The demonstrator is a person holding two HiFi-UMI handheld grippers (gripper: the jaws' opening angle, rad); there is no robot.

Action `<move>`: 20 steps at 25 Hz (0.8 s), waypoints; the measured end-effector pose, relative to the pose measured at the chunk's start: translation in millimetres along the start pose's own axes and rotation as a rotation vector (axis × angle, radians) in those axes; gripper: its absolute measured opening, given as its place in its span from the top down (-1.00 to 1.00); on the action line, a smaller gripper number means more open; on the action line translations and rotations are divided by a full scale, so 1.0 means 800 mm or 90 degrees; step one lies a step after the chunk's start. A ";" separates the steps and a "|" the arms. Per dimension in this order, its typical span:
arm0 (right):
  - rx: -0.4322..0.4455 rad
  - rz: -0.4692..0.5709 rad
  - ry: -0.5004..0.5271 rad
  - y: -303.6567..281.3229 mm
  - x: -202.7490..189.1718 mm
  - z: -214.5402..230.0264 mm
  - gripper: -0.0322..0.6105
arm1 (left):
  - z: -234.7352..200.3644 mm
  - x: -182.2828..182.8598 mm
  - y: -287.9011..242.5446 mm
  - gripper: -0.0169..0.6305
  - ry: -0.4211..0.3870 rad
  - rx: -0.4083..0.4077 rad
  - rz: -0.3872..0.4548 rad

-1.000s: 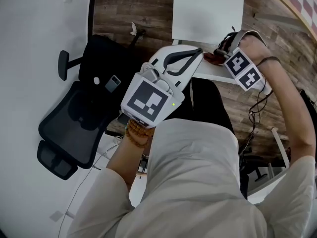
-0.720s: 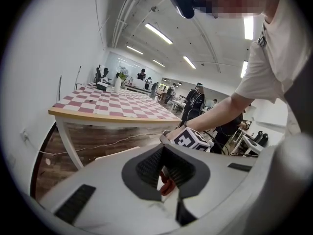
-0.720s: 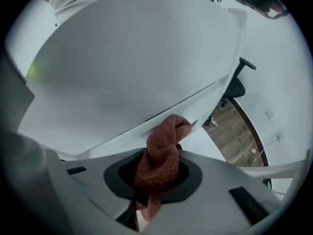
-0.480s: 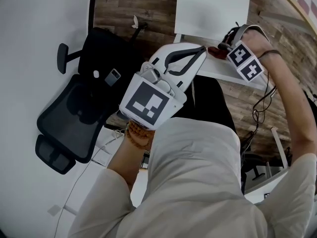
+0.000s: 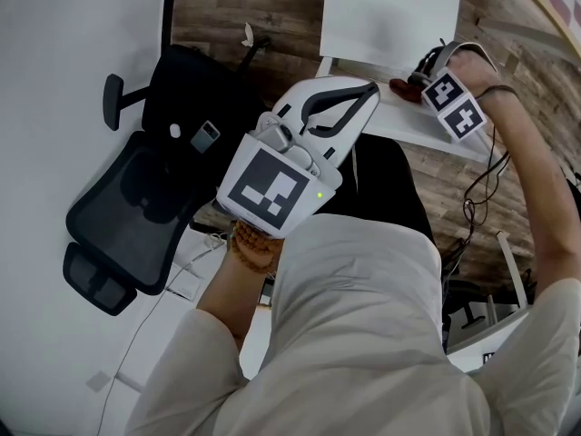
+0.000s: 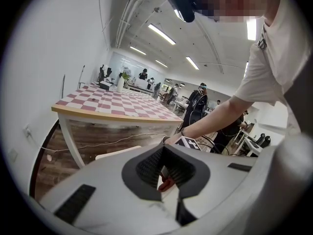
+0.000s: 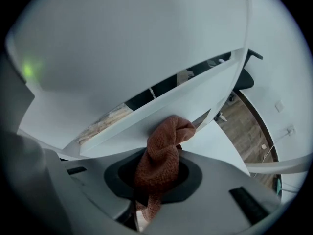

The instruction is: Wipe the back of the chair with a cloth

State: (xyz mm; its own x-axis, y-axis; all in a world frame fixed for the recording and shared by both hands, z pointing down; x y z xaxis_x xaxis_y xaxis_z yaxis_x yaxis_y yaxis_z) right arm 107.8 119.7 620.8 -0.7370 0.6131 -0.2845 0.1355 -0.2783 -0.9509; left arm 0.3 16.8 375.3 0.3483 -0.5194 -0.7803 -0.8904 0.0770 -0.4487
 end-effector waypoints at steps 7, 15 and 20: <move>0.003 0.004 -0.030 0.004 -0.008 -0.021 0.64 | 0.009 0.000 -0.013 0.91 -0.007 -0.012 -0.008; -0.017 0.017 -0.051 0.036 0.001 -0.030 0.64 | 0.019 0.007 -0.020 0.91 -0.023 -0.022 -0.014; -0.031 0.014 -0.046 0.067 0.009 -0.035 0.64 | 0.024 0.015 -0.019 0.91 -0.033 -0.025 -0.014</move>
State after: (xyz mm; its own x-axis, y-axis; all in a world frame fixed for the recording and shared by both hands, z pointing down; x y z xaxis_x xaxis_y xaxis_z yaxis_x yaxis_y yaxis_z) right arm 128.0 129.9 564.6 -0.7795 0.5515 -0.2970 0.1828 -0.2533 -0.9500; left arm 23.4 26.1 364.3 0.3811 -0.4764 -0.7923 -0.8929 0.0328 -0.4492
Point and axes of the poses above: the fingertips, and each gripper's own axes: y backward along the fingers, z to its right, x out of its top, the point moved 1 cm from there along y, backward along the fingers, and after that the axes turned 7 degrees about -x, right-handed, at the moved point
